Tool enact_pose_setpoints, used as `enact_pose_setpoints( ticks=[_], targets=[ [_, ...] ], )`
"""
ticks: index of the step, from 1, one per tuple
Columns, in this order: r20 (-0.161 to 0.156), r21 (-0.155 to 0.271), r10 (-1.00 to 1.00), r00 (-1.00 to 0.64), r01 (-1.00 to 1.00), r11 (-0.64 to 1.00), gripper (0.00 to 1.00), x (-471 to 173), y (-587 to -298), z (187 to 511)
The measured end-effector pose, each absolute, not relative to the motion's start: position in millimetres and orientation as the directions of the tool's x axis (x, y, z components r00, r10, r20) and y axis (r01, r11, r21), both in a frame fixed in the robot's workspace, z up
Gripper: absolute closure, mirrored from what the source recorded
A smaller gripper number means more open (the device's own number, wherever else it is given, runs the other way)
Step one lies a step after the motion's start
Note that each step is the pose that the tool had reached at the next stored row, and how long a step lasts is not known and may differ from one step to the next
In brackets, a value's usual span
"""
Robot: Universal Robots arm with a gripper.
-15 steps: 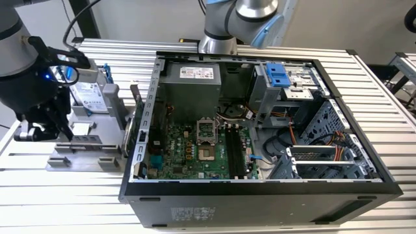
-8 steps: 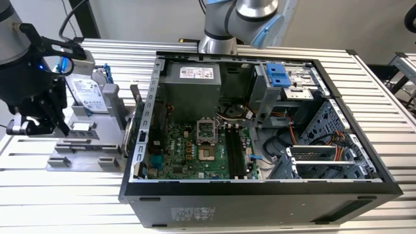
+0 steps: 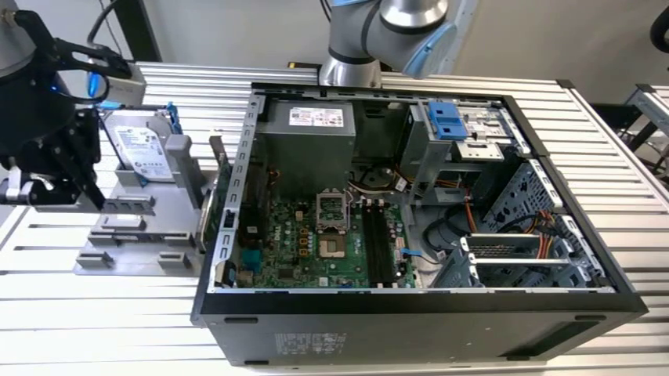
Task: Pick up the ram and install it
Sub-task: 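Pick up the ram and move it above insertion slot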
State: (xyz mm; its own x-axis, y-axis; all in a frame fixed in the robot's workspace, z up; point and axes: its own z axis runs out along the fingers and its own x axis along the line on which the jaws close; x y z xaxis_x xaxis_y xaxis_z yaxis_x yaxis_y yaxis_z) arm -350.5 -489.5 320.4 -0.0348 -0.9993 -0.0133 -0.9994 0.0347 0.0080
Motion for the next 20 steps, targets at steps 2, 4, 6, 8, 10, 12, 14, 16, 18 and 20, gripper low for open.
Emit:
enact_pose_setpoints(
  ticks=[2,4,6,8,10,12,14,16,18,20],
  targets=[
    [-0.013,0.008,-0.999,-0.035,-0.999,0.035,1.0,-350.5,-489.5,325.2],
    [-0.013,0.008,-0.999,-0.035,-0.999,0.035,1.0,-350.5,-489.5,329.7],
    [-0.013,0.008,-0.999,-0.035,-0.999,0.035,1.0,-350.5,-489.5,334.4],
    [-0.013,0.008,-0.999,-0.035,-0.999,0.035,1.0,-350.5,-489.5,339.3],
    [-0.013,0.008,-0.999,-0.035,-0.999,0.035,1.0,-350.5,-489.5,344.3],
    [-0.013,0.008,-0.999,-0.035,-0.999,0.035,1.0,-350.5,-489.5,349.4],
    [-0.013,0.008,-0.999,-0.035,-0.999,0.035,1.0,-350.5,-489.5,354.1],
    [-0.013,0.008,-0.999,-0.035,-0.999,0.035,1.0,-350.5,-489.5,358.4],
    [-0.013,0.008,-0.999,-0.035,-0.999,0.035,1.0,-350.5,-489.5,362.7],
    [-0.013,0.008,-0.999,-0.035,-0.999,0.035,1.0,-350.5,-489.4,367.2]
  ],
)
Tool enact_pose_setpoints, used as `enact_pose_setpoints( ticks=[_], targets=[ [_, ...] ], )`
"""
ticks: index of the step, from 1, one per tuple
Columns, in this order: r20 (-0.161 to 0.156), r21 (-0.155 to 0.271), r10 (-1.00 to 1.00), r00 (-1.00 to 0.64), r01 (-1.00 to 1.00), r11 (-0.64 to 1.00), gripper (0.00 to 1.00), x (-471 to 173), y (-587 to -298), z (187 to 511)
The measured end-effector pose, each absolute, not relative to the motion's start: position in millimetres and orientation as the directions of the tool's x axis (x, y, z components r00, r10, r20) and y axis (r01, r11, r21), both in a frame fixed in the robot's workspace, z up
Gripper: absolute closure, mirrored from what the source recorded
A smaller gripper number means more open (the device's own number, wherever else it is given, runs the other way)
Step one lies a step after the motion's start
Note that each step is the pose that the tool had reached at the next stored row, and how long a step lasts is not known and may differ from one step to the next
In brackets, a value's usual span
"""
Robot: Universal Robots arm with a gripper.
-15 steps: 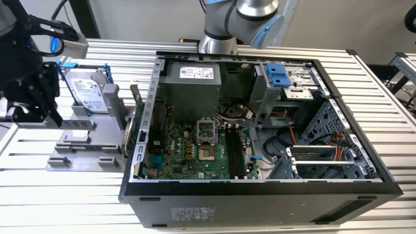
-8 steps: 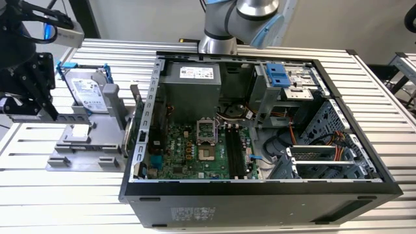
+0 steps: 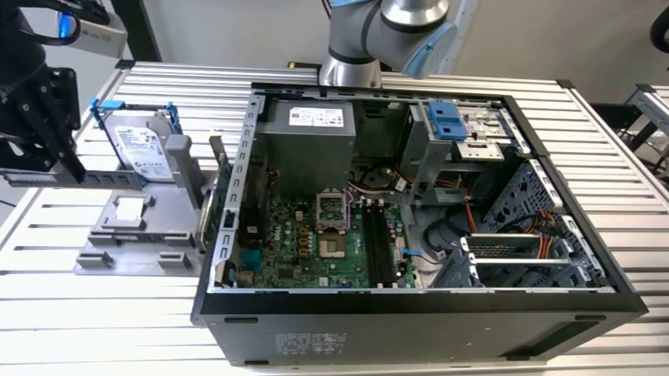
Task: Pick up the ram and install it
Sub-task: 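Pick up the ram and move it above insertion slot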
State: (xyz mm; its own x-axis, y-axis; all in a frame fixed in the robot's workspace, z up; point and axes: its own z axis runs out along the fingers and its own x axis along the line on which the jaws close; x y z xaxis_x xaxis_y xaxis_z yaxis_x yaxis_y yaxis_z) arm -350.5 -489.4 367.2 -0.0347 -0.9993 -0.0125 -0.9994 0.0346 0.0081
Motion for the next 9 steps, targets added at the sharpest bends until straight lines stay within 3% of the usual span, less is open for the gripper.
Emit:
enact_pose_setpoints(
  ticks=[9],
  targets=[
    [-0.012,0.008,-0.999,-0.035,-0.999,0.035,1.0,-350.5,-489.2,377.8]
  ],
)
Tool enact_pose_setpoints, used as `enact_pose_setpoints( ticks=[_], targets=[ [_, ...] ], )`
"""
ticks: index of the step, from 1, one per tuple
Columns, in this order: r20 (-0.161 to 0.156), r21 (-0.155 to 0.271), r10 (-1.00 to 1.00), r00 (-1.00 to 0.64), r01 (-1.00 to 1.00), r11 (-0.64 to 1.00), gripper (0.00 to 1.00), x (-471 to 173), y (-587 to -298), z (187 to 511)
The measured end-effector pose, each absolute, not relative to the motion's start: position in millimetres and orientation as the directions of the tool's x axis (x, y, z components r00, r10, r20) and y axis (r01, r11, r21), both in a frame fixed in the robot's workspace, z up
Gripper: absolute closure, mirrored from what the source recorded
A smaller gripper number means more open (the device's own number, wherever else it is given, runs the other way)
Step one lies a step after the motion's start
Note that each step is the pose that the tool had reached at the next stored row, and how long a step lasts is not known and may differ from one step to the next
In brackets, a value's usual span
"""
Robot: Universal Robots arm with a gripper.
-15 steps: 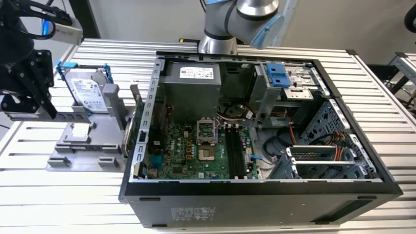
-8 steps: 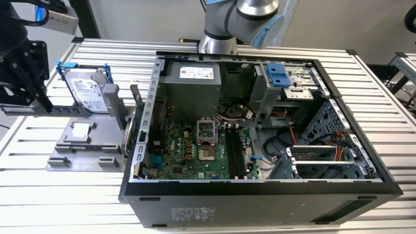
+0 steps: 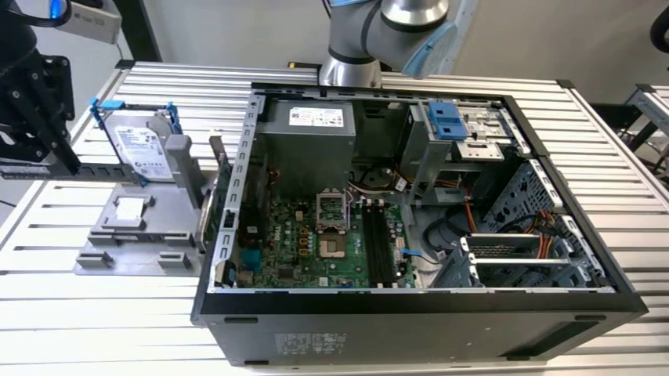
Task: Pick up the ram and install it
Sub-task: 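Pick up the ram and move it above insertion slot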
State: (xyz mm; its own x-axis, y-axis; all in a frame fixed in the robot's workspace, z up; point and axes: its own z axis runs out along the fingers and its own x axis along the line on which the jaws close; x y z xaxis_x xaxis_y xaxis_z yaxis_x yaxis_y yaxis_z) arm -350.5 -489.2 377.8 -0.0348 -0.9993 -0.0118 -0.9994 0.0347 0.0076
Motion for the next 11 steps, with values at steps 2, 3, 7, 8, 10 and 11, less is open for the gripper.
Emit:
enact_pose_setpoints(
  ticks=[2,3,7,8,10,11],
  targets=[
    [-0.012,0.008,-0.999,-0.035,-0.999,0.035,1.0,-350.5,-489.2,378.1],
    [-0.012,0.008,-0.999,-0.035,-0.999,0.035,1.0,-350.5,-489.2,378.2],
    [-0.011,0.008,-0.999,-0.035,-0.999,0.035,1.0,-350.5,-489.2,378.5],
    [-0.011,0.008,-0.999,-0.035,-0.999,0.035,1.0,-350.5,-489.2,378.6],
    [-0.011,0.009,-0.999,-0.035,-0.999,0.035,1.0,-350.5,-489.2,381.3],
    [-0.011,0.009,-0.999,-0.035,-0.999,0.035,1.0,-350.6,-489.2,383.3]
  ],
)
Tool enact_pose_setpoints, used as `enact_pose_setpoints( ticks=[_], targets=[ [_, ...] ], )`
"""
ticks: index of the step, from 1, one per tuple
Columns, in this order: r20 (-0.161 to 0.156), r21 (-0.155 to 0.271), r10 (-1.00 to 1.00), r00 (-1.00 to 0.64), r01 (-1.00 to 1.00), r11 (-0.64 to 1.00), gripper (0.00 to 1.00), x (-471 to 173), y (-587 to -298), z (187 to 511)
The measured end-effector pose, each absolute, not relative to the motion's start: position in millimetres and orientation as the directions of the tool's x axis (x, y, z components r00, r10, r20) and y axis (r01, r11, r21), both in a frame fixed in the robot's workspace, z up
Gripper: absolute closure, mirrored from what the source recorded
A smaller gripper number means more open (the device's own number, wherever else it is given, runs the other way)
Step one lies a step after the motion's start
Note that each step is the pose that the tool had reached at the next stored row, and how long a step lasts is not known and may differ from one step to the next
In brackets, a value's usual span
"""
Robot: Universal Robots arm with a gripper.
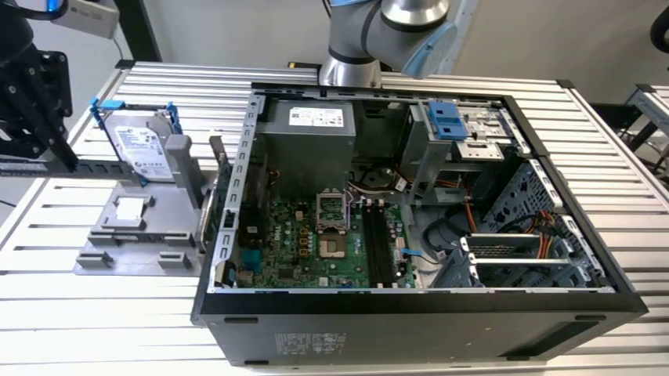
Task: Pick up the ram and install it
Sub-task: 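Pick up the ram and move it above insertion slot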
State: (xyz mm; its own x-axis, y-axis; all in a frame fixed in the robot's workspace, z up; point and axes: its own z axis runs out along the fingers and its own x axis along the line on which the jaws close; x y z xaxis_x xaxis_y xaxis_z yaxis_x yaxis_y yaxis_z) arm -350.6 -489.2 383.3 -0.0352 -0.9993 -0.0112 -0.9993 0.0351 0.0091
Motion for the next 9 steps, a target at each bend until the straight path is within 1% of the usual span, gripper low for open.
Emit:
enact_pose_setpoints(
  ticks=[3,9],
  targets=[
    [-0.011,0.01,-0.999,-0.035,-0.999,0.035,1.0,-350.5,-489.2,389.6],
    [-0.011,0.011,-0.999,-0.035,-0.999,0.035,1.0,-349.3,-489.2,390.5]
  ],
)
